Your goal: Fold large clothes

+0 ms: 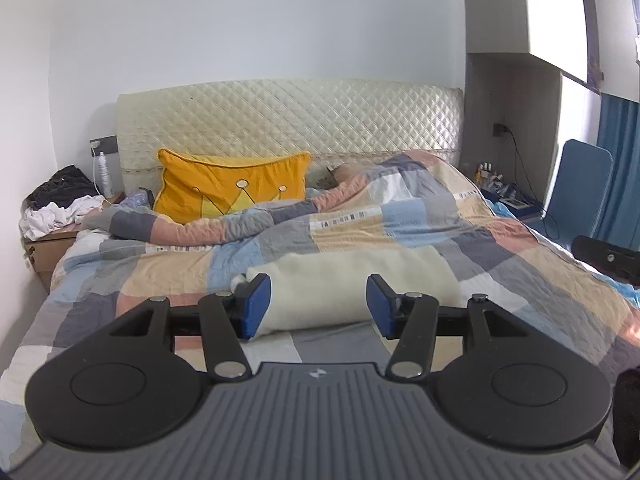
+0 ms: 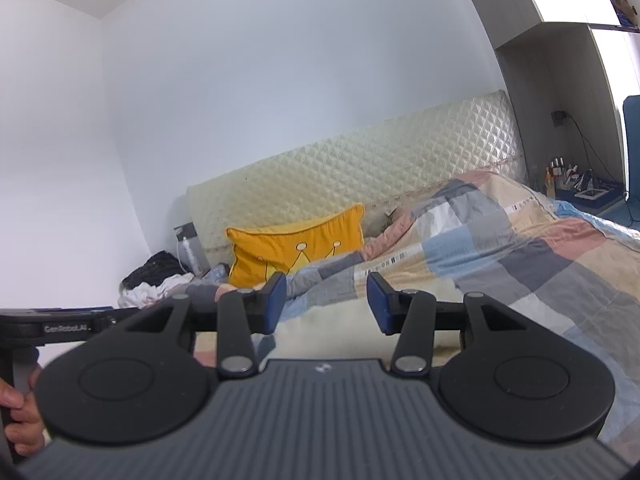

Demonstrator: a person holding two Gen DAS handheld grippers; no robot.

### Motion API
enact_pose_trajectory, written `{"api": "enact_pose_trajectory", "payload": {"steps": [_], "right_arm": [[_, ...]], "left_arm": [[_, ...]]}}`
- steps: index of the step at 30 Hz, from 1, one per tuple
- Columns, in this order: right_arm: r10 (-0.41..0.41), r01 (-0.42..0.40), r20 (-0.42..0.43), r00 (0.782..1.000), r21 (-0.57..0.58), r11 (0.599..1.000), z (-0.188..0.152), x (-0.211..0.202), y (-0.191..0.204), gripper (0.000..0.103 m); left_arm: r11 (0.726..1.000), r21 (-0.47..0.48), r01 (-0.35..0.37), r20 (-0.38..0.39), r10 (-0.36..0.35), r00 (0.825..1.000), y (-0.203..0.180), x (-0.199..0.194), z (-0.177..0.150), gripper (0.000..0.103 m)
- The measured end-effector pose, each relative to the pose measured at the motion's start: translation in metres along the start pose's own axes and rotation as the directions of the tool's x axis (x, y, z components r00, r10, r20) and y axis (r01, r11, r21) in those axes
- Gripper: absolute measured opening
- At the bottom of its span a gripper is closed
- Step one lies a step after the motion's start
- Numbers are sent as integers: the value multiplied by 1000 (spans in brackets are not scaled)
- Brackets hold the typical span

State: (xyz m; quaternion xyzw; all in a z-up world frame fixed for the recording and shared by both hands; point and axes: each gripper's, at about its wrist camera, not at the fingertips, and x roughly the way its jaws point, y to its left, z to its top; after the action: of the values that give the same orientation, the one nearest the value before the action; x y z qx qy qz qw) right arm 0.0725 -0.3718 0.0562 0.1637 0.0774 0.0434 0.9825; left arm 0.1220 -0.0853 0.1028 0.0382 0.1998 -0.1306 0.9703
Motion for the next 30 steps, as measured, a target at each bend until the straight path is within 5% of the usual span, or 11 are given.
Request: {"api": "enact_pose_trajectory", "payload": {"steps": [14, 30], "right_arm": [[-29, 27, -91, 995, -24, 999, -55, -11, 1, 49], [-76, 72, -149, 986, -37, 997, -92, 0, -1, 49]], "left_arm": [[998, 39, 58, 4, -58, 998, -12, -10, -56, 63], [1000, 15, 3, -47, -2, 999, -12, 8, -103, 69]]}}
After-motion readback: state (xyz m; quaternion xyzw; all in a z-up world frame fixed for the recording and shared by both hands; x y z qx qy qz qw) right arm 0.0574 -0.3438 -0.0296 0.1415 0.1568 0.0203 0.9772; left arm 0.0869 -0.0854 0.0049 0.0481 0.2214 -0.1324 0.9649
